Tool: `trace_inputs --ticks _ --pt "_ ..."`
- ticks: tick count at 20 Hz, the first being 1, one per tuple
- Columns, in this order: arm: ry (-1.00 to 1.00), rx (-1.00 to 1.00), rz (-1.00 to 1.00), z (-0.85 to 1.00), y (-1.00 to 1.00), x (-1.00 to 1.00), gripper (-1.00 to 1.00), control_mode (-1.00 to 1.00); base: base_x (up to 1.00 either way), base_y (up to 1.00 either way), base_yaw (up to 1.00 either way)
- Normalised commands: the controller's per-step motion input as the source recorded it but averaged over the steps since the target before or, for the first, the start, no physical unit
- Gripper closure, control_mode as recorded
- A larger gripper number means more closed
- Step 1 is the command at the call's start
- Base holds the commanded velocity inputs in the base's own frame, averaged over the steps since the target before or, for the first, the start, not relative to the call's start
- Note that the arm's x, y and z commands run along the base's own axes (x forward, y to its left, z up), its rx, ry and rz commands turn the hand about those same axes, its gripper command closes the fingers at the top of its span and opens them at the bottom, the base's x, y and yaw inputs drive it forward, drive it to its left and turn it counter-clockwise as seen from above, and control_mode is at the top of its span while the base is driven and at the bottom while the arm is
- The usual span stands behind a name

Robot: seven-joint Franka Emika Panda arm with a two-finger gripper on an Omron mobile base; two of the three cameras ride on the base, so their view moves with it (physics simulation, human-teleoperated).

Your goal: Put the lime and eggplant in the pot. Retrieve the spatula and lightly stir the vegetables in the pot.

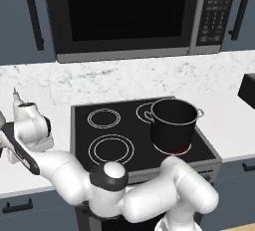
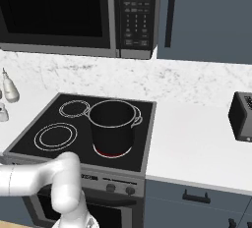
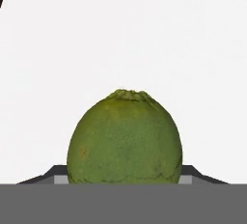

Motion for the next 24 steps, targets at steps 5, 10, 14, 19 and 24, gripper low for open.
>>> trace_inputs --ticks 5,10,14,19,24 --pt "-0.14 0.03 0.00 0.63 -0.89 -0.86 1.00 -1.00 0.00 0.00 0.00" --pt "-0.08 0.00 -0.01 0.67 -1.00 -0.63 1.00 -1.00 0.00 0.00 0.00" --pt "-0.16 0.03 -0.06 0.60 -1.00 -0.46 1.00 -1.00 0.00 0.00 0.00" --pt "-0.14 0.07 -0.07 0.77 -1.00 -0.33 1.00 -1.00 0.00 0.00 0.00" --pt "-0.08 0.09 -0.10 0.73 -1.00 -0.14 1.00 -1.00 0.00 0.00 0.00"
